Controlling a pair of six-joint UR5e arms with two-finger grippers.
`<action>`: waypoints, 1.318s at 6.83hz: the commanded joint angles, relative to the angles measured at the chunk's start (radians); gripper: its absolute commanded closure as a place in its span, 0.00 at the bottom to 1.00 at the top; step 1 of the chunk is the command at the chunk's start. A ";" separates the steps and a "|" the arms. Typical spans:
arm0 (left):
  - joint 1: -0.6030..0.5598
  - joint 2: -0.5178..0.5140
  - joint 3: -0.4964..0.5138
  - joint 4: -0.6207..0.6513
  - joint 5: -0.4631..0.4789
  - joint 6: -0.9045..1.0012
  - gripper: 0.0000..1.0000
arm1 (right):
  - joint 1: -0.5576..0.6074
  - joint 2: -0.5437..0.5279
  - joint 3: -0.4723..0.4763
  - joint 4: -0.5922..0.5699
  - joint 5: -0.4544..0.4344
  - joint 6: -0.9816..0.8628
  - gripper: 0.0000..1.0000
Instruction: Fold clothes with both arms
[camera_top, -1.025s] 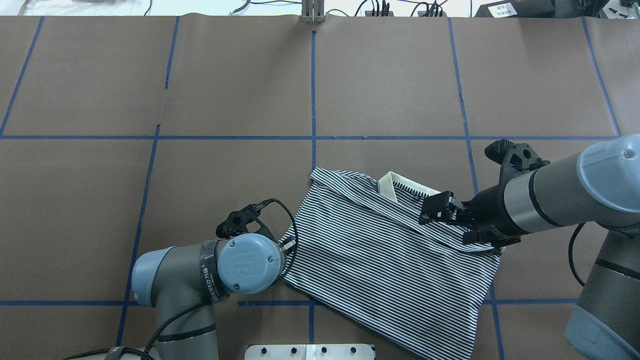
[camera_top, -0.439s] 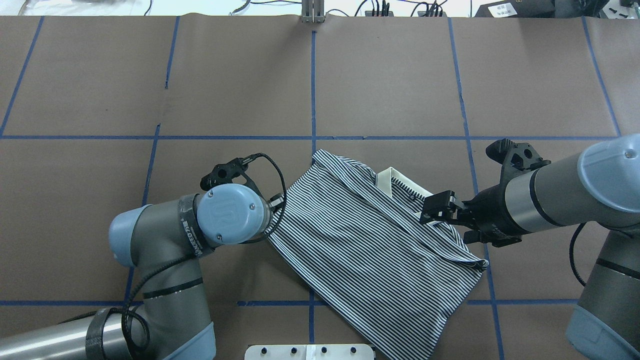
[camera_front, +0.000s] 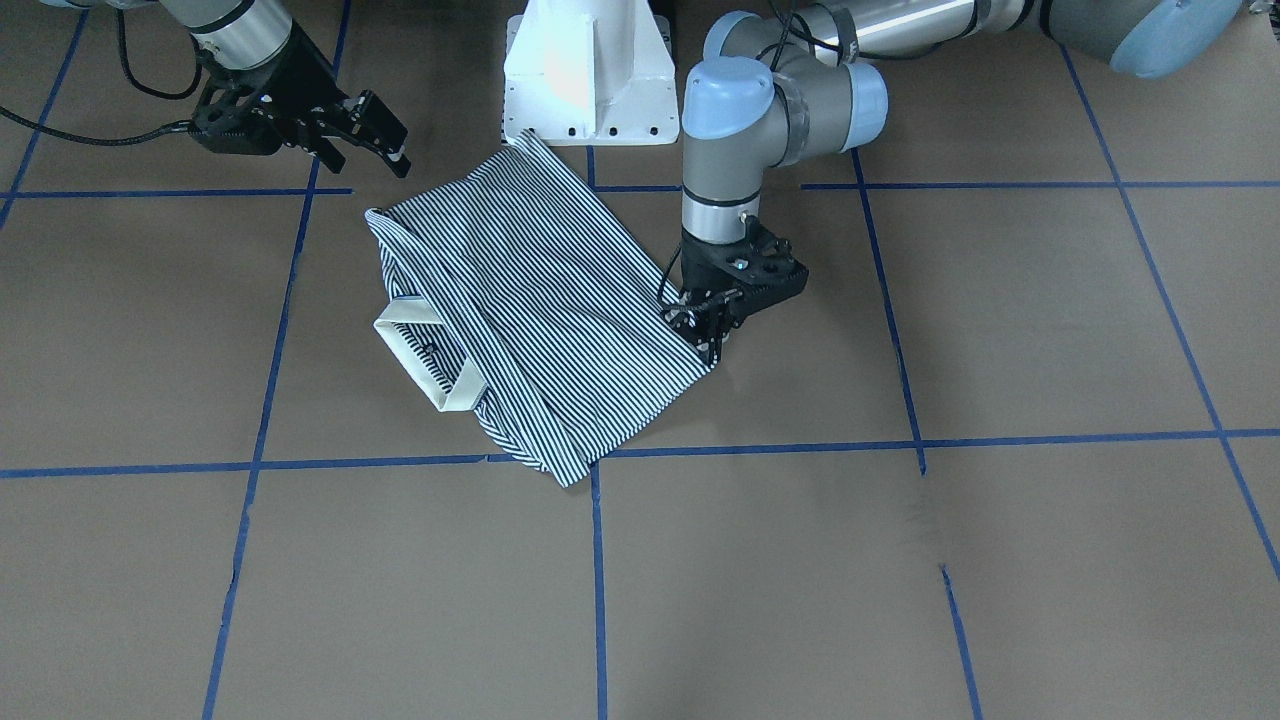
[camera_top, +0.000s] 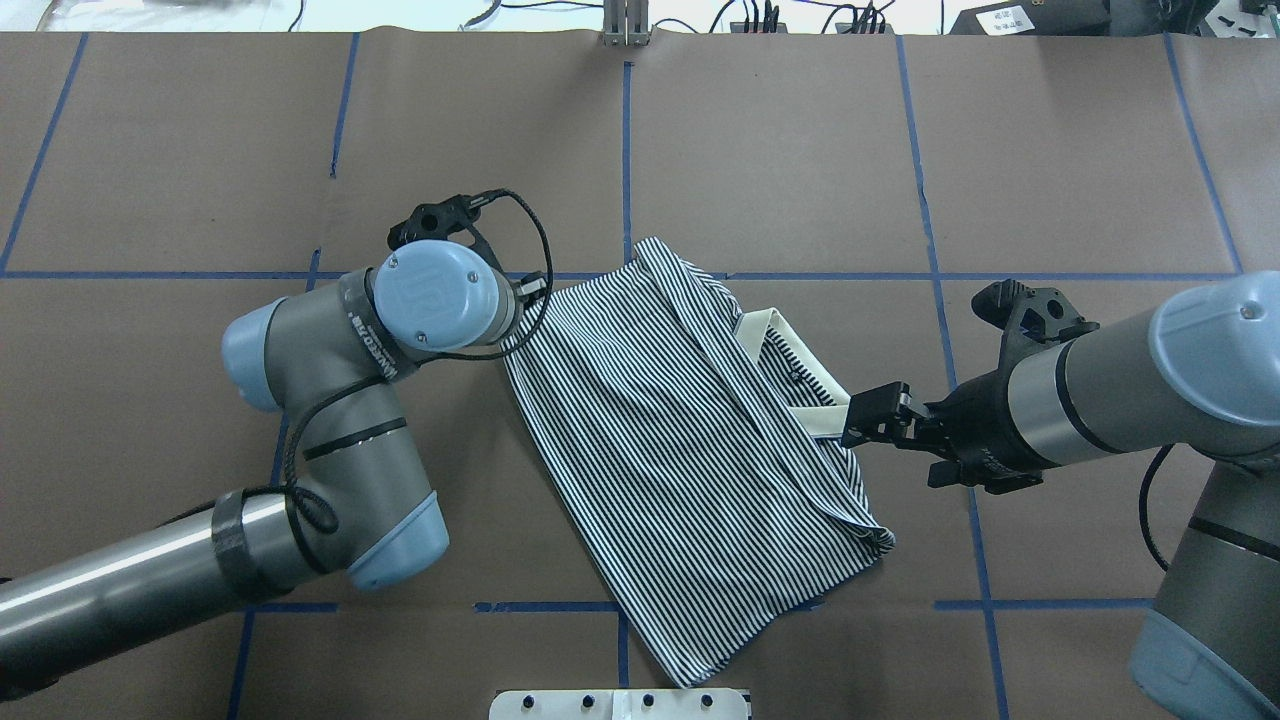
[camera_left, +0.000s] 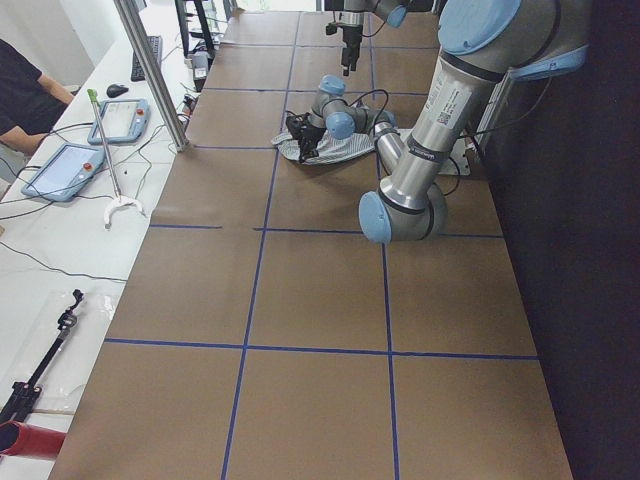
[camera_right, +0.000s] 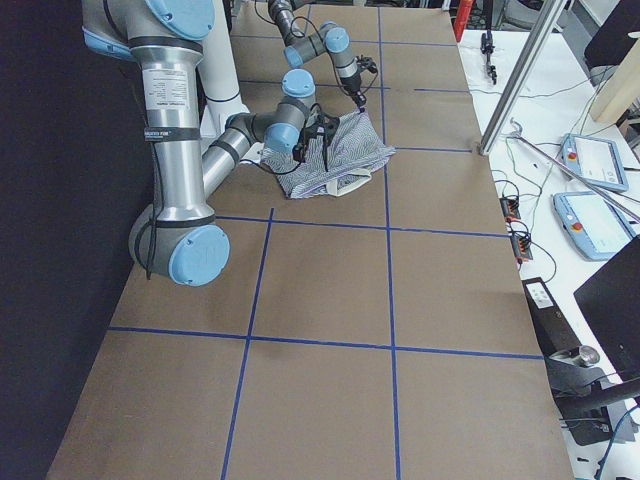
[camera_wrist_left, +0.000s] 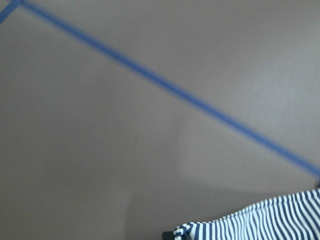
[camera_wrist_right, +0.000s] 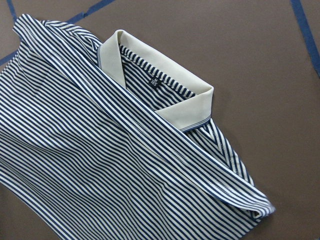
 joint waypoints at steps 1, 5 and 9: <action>-0.101 -0.121 0.239 -0.162 0.002 0.133 1.00 | 0.000 0.005 -0.022 0.002 -0.005 -0.001 0.00; -0.126 -0.235 0.519 -0.421 0.064 0.311 0.30 | 0.017 0.016 -0.045 0.005 -0.011 -0.027 0.00; -0.216 -0.293 0.524 -0.405 -0.119 0.392 0.00 | 0.016 0.086 -0.078 -0.007 -0.053 -0.108 0.00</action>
